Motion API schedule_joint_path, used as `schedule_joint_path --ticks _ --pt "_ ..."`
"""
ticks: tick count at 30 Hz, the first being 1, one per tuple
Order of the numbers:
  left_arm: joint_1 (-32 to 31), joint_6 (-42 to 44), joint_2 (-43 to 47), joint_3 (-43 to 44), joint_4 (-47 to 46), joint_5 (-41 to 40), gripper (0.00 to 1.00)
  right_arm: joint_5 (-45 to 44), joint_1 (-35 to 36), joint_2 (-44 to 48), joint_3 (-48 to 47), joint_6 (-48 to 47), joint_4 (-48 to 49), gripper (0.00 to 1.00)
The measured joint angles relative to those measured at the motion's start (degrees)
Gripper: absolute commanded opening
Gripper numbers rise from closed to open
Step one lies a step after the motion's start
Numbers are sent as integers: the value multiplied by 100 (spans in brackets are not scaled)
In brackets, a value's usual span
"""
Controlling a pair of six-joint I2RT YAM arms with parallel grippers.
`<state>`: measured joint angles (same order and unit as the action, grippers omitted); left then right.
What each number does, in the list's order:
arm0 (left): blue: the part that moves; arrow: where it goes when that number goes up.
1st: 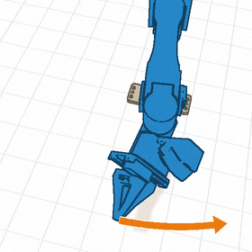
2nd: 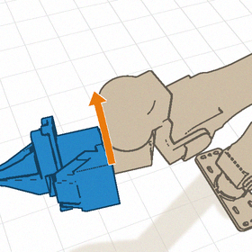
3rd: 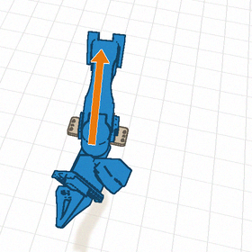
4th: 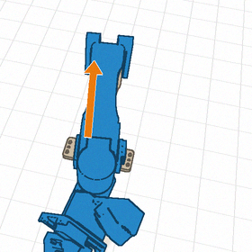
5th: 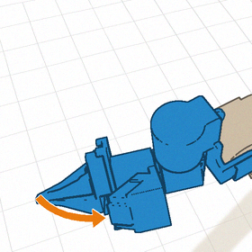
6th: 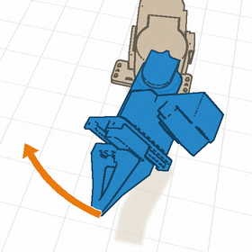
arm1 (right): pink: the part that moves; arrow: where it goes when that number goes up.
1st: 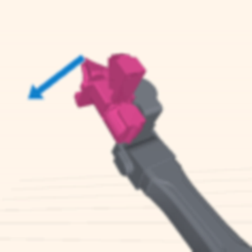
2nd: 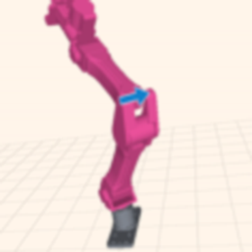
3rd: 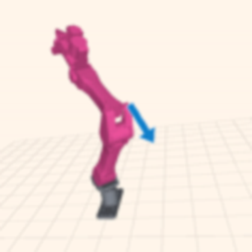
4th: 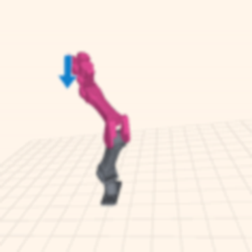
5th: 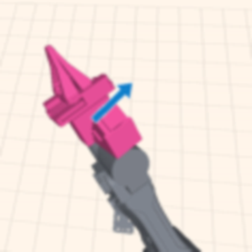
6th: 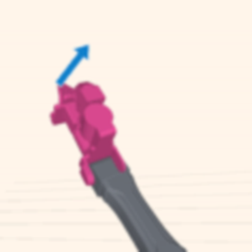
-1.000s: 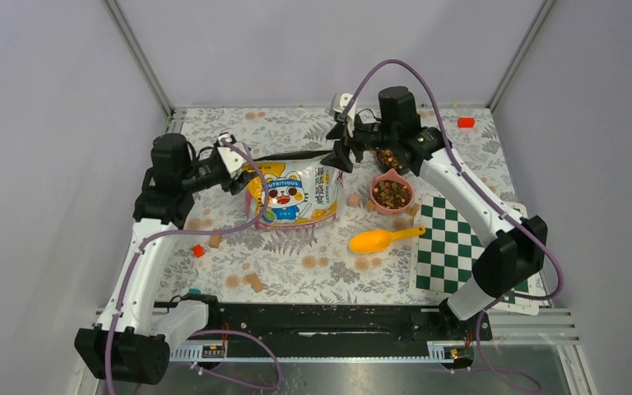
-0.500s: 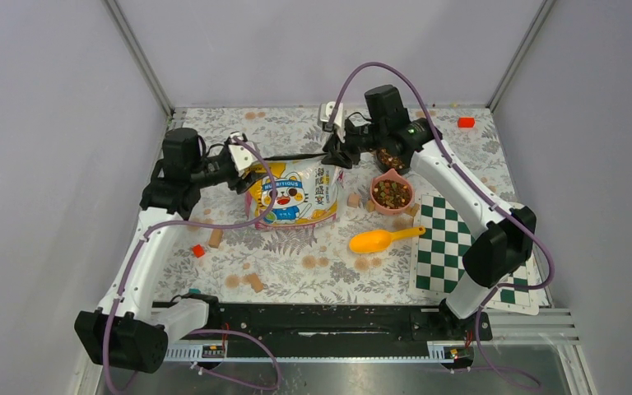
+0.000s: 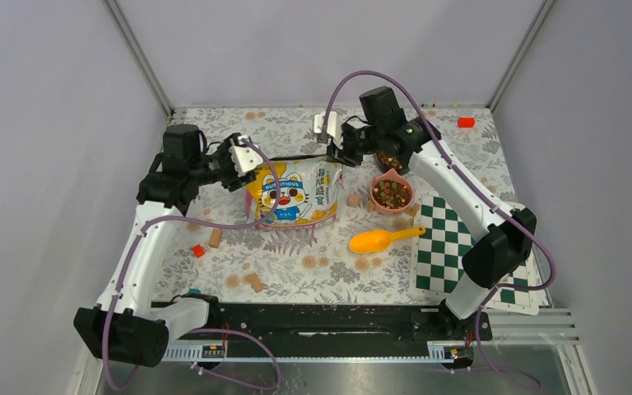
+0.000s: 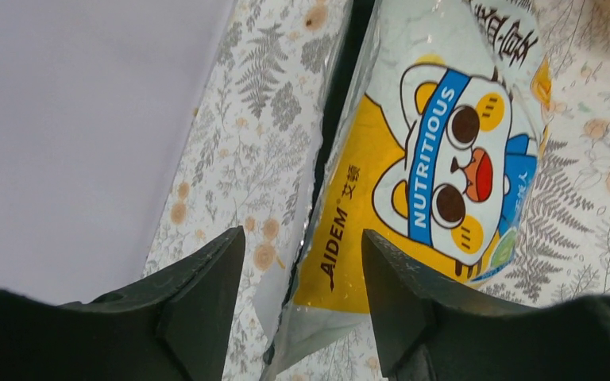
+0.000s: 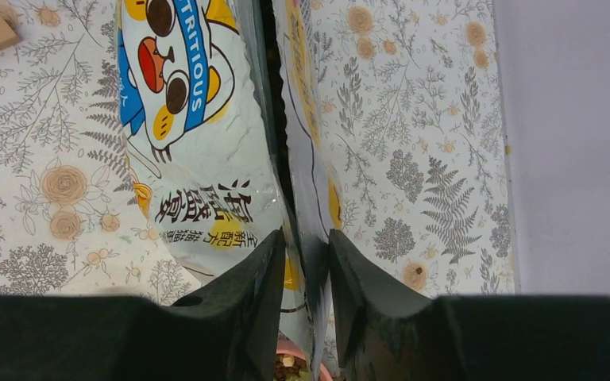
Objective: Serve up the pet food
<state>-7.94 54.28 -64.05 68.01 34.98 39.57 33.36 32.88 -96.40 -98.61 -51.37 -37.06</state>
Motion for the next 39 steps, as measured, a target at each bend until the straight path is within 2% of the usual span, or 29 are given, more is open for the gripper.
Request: schedule_joint_path --ticks 7,14,19,24,30,33,37,39 --pt "-2 435 -127 160 516 -428 48 -179 44 -46 -175 -142 -133 36" --pt "-4 612 -295 417 807 -446 30 -175 98 -122 -247 -133 -186 37" --pt "-4 669 -400 518 894 -444 21 -120 101 -122 -249 -70 -195 42" --pt "-4 708 -527 669 1034 -442 24 -92 105 -122 -291 48 -229 49" --pt "-4 721 -601 706 1141 -428 22 -98 107 -120 -374 146 -254 52" --pt "-4 719 -651 743 1167 -413 17 -131 107 -111 -374 175 -254 53" --pt "-4 719 -708 796 1207 -396 0 -243 107 -68 -374 221 -256 54" --pt "-4 726 -734 813 1224 -396 0 -299 103 -28 -374 245 -258 55"
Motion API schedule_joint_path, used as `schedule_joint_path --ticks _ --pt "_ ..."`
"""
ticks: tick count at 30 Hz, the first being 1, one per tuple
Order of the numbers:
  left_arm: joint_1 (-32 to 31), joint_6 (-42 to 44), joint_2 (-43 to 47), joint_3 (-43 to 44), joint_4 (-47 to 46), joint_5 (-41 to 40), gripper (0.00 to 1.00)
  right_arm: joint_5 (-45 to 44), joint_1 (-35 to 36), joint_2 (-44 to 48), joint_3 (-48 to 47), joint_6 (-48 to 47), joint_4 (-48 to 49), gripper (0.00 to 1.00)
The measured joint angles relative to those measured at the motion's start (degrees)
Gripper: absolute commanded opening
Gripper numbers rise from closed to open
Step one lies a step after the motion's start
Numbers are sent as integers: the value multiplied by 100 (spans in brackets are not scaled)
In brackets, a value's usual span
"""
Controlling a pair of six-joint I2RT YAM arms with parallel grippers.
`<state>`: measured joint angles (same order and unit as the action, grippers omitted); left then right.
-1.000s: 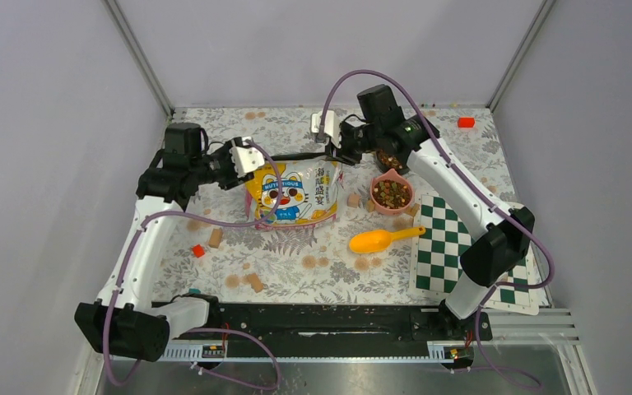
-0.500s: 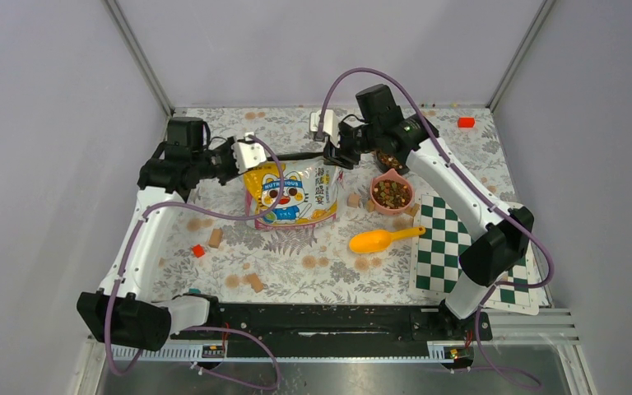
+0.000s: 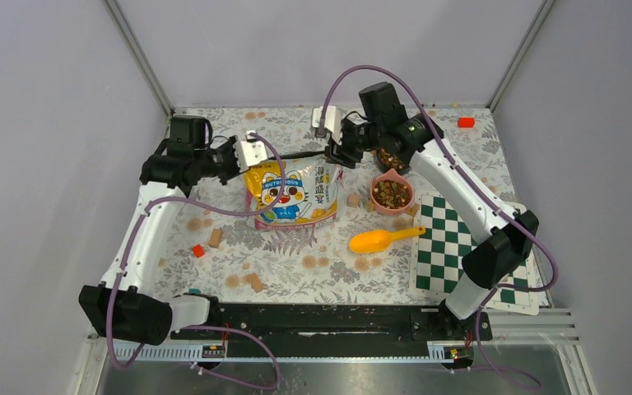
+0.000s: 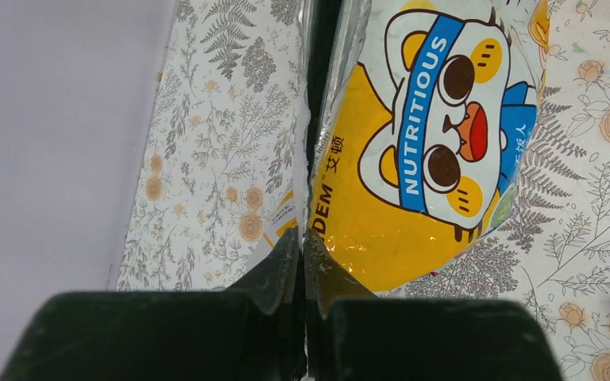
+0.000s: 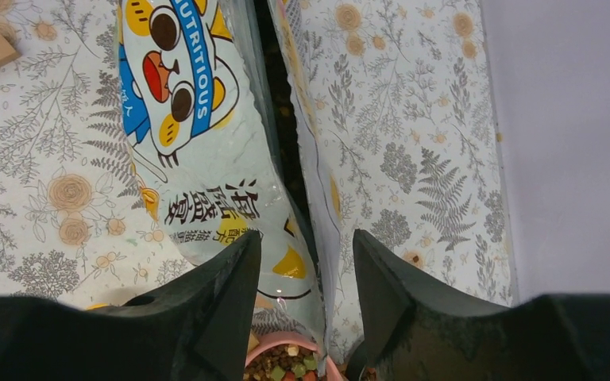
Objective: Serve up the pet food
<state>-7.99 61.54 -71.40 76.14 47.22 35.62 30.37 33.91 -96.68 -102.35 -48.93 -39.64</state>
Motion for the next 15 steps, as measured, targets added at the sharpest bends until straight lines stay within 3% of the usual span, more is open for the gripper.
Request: schedule_joint_path --ticks 7,11,15 --pt "0 -7 -26 42 42 22 1 -157 -72 310 44 199 70 61" --pt "0 -35 -92 111 87 61 18 -234 -170 726 302 433 376 63" --pt "-13 -101 -144 164 79 144 19 -245 -223 927 457 632 551 64"
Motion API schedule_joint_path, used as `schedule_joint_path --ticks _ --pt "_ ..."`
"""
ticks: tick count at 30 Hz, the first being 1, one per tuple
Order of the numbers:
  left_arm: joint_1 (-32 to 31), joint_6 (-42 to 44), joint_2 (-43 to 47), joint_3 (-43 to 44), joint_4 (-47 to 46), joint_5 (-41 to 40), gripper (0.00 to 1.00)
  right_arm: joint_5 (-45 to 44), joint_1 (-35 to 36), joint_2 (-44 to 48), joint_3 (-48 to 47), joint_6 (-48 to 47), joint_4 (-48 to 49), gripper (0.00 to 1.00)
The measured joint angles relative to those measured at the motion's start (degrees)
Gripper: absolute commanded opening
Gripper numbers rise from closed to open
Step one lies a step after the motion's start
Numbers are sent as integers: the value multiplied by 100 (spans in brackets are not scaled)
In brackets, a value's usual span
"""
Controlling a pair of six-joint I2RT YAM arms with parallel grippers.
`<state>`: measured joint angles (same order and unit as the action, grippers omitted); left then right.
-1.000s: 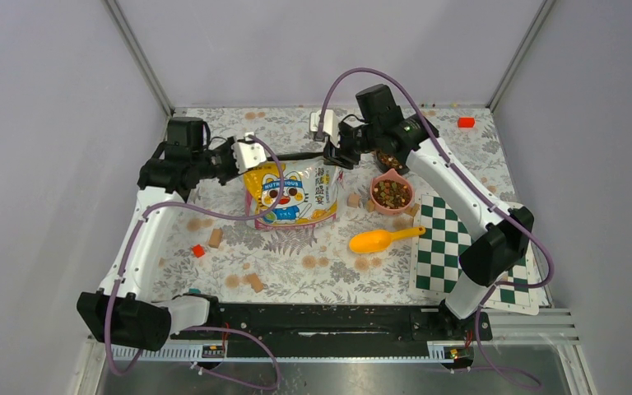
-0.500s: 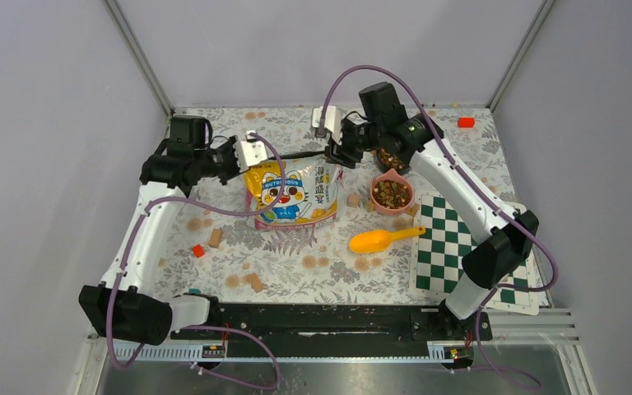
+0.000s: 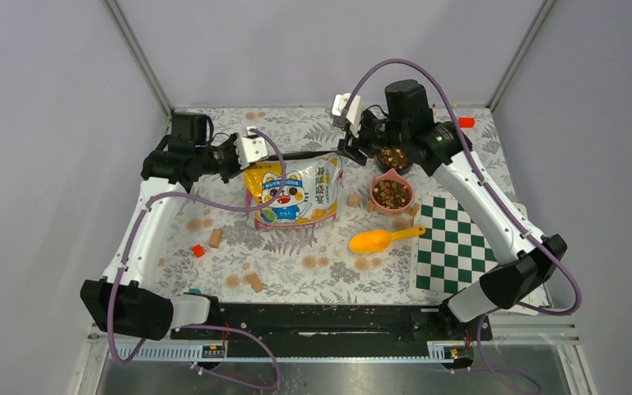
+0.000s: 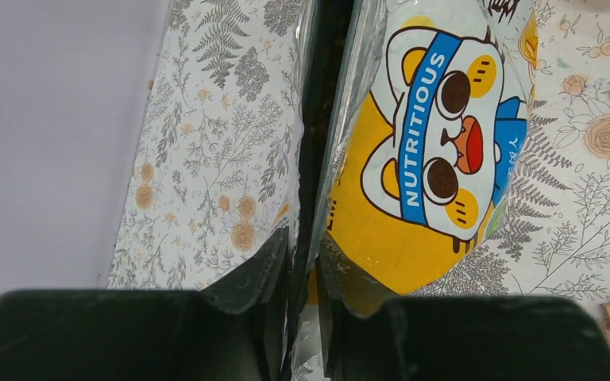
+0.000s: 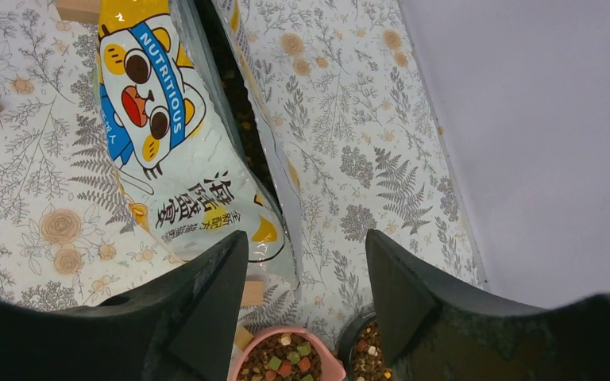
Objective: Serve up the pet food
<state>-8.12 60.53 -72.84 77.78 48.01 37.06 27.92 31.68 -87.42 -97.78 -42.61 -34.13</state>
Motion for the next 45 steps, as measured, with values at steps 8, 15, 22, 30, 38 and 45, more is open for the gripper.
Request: schedule_joint_path --ticks 8,15,22,30,38,45 --pt "-70 -42 -52 20 26 15 0 -37 -26 13 168 157 76 65" --pt "-81 -20 -61 55 33 13 25 -44 -31 107 348 247 184 65" --pt "-138 -87 -138 103 -52 26 0 -46 -31 195 435 341 223 66" --pt "-157 -105 -157 103 -52 42 22 -52 -31 232 470 363 282 66" --pt "-186 -302 -160 103 -337 59 33 -2 -31 232 551 535 538 71" --pt "-284 -380 -227 103 -490 129 31 299 -33 140 616 1156 1082 74"
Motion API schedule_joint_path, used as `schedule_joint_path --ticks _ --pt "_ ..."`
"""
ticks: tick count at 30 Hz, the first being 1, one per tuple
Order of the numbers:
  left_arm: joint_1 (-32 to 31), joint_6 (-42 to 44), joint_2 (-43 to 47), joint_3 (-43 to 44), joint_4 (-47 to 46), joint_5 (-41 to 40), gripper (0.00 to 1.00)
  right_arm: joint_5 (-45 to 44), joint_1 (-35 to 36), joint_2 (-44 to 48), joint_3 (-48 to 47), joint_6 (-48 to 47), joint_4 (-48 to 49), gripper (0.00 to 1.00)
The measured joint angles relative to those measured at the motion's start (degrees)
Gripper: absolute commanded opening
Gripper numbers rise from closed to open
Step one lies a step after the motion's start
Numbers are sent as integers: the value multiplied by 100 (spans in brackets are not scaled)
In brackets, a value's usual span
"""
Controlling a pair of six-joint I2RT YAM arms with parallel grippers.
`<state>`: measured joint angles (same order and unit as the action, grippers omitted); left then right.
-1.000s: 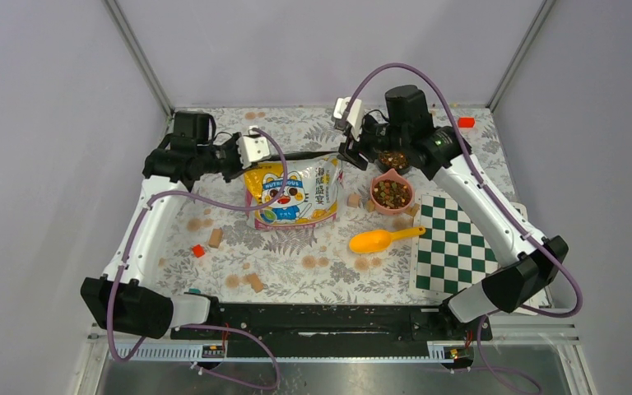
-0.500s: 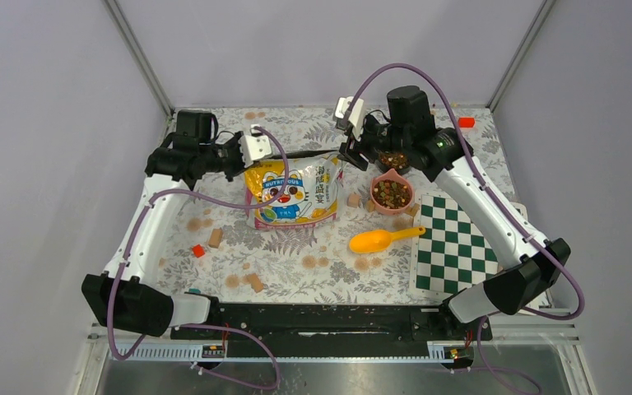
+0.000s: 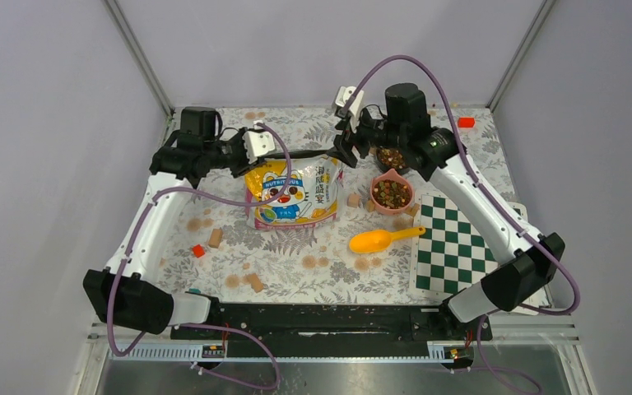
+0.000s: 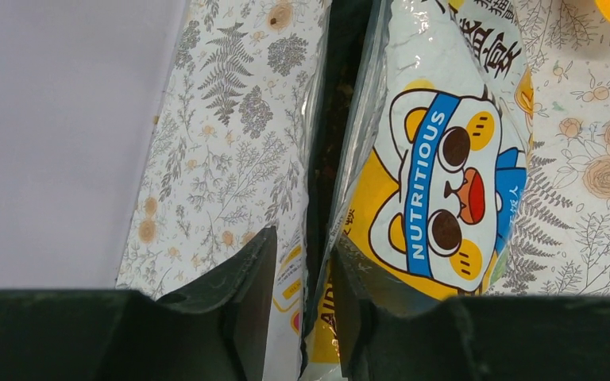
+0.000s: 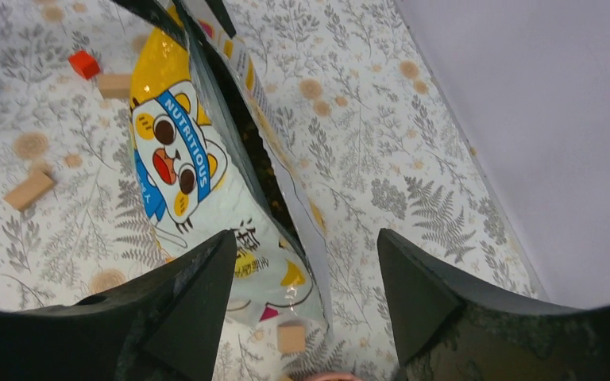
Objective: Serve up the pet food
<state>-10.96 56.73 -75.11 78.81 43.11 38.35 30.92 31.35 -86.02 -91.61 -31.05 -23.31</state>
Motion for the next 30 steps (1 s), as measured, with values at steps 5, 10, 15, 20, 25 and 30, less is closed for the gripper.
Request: schedule_joint_path --ticks 5,10,15,20,25,30 --pt "-42 -33 -83 0 -31 37 3 179 4 -234 -17 553 280 74" --pt "-61 -46 -116 0 -13 55 0 264 13 -442 -37 898 313 75" --pt "-61 -26 -116 0 -13 61 29 282 17 -479 -37 1058 319 77" --pt "-96 -129 -199 81 -101 92 34 282 17 -492 -72 1200 302 75" --pt "-142 -501 -275 87 -339 149 19 70 26 -868 -868 1797 -74 71" --pt "-175 -1036 -247 2 -741 72 0 -599 26 -1047 -1268 2463 -302 73"
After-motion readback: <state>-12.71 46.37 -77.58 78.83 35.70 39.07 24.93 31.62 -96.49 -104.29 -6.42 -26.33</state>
